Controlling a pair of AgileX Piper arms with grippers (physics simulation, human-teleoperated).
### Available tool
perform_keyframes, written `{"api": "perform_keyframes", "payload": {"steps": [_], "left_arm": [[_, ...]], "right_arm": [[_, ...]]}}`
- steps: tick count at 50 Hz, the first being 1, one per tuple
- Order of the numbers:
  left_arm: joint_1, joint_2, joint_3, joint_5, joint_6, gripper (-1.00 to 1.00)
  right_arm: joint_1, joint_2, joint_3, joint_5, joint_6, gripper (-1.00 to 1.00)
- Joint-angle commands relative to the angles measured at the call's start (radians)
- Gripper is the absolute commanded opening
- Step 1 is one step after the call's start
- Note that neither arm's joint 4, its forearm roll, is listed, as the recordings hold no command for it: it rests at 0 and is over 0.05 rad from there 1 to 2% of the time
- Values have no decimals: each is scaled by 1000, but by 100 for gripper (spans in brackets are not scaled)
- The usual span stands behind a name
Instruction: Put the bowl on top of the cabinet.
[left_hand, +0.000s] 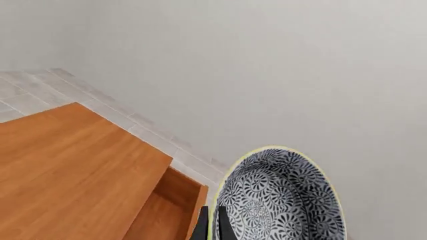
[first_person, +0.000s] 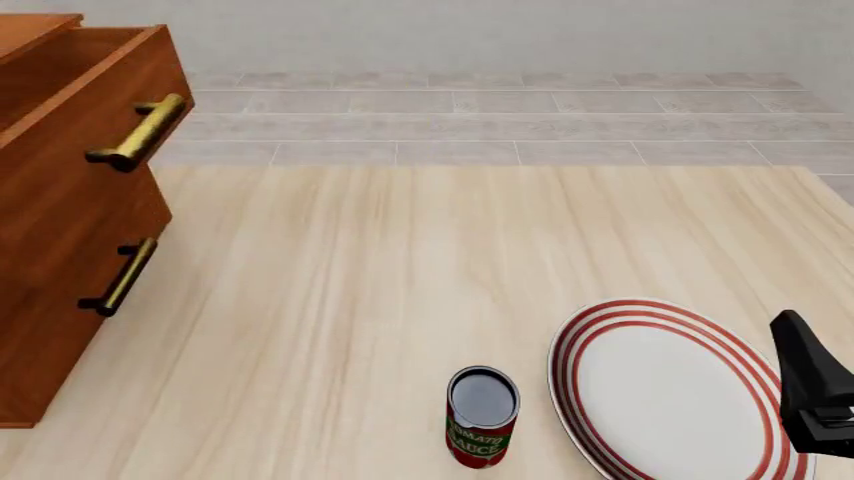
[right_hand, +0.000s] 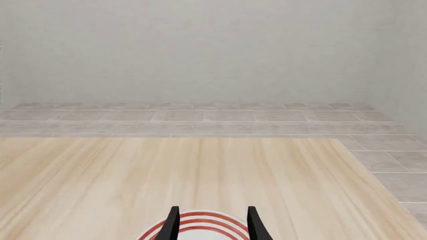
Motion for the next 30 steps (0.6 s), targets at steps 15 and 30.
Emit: {"api": "perform_keyframes", "payload": {"steps": [15,30], "left_arm": [[117,3,-31,-15,-117,-100],[210,29,11,-57,-208,-100]], "right_arm": [[0,-6,-1,7,0,100],[0,6,1,-7,0,100]]}}
